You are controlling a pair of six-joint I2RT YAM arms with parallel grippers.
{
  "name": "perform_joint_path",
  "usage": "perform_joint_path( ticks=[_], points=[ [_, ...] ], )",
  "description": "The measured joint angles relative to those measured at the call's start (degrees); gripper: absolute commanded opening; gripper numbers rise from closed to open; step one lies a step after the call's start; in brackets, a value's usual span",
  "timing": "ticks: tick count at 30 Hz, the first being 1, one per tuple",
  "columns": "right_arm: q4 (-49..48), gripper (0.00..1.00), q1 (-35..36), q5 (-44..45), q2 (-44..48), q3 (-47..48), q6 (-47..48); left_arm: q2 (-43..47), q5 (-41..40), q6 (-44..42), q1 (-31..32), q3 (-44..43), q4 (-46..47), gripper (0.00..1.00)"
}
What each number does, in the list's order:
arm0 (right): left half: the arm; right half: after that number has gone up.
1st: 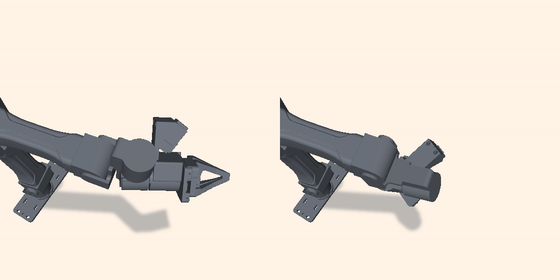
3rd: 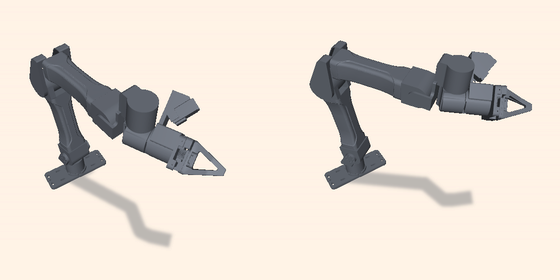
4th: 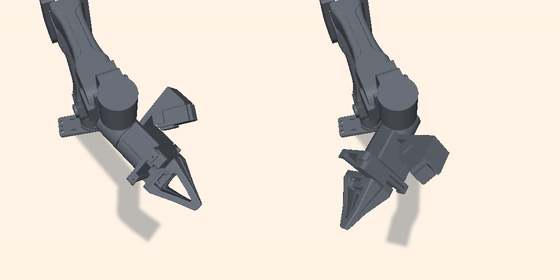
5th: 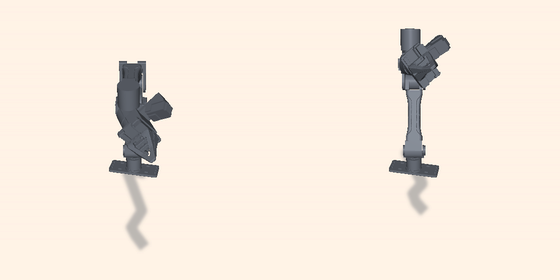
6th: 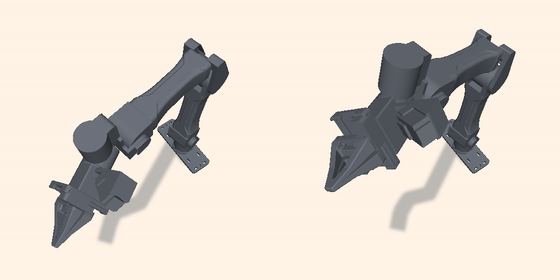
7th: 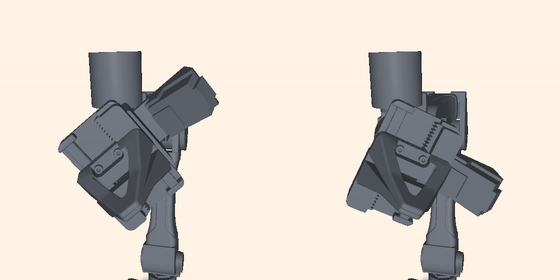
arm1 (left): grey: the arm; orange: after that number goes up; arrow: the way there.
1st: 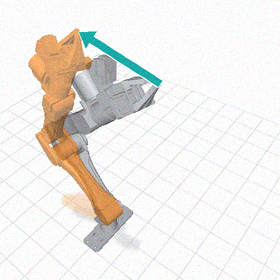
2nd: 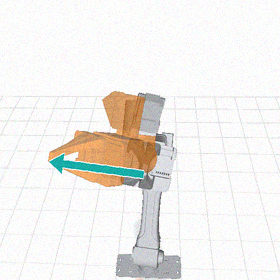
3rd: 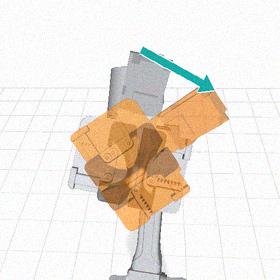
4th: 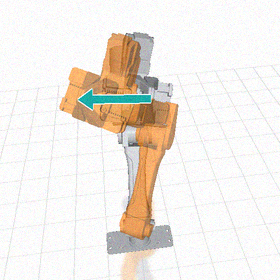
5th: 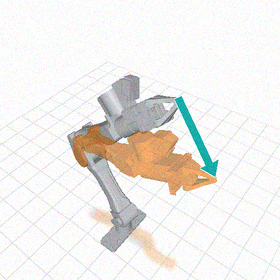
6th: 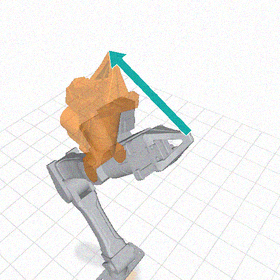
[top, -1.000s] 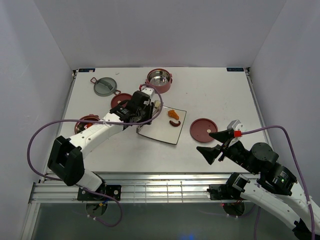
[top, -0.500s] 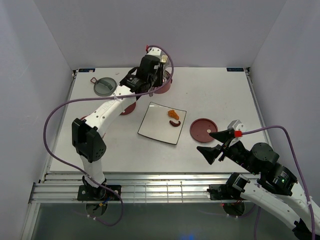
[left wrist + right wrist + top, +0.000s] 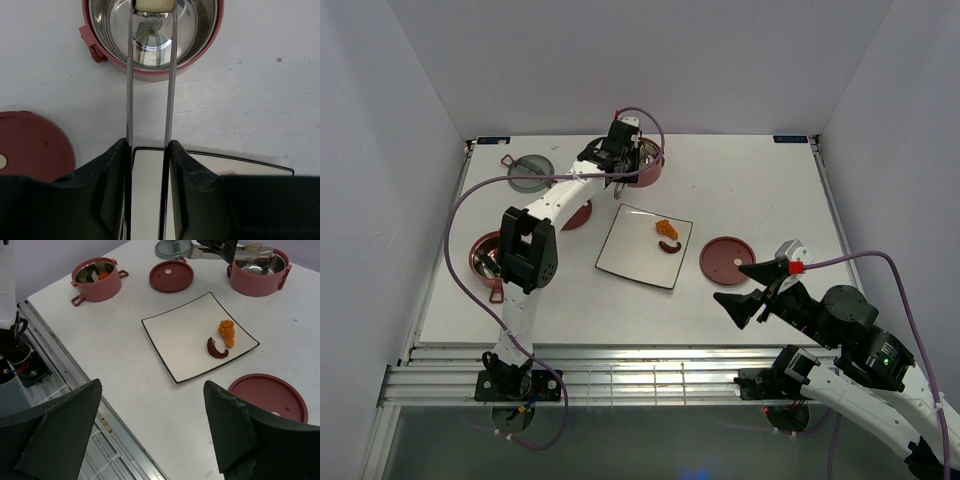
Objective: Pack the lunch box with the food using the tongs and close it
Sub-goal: Place the fake food in the packing box.
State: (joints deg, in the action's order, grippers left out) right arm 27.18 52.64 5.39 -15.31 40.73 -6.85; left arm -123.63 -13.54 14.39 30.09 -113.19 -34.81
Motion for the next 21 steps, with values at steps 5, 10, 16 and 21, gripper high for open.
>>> perform_joint_path(
  ticks=[5, 10, 16, 21],
  points=[
    [0.0, 0.88, 0.0, 0.0, 0.0, 0.0, 0.0, -1.1, 2.7, -0.4, -1.2, 0.5, 1.5, 0.36],
    [0.0, 0.88, 0.0, 0.0, 0.0, 0.0, 0.0, -1.1, 5.1, -0.9, -1.1, 1.0, 3.7, 0.43],
    [0.0, 0.88, 0.0, 0.0, 0.0, 0.0, 0.0, -1.1, 6.2, -1.1, -0.9, 1.7, 4.5, 0.5],
    [0.0, 0.88, 0.0, 0.0, 0.0, 0.0, 0.0, -1.1, 6.3, -1.2, -0.9, 2.5, 4.8, 0.54]
  ],
)
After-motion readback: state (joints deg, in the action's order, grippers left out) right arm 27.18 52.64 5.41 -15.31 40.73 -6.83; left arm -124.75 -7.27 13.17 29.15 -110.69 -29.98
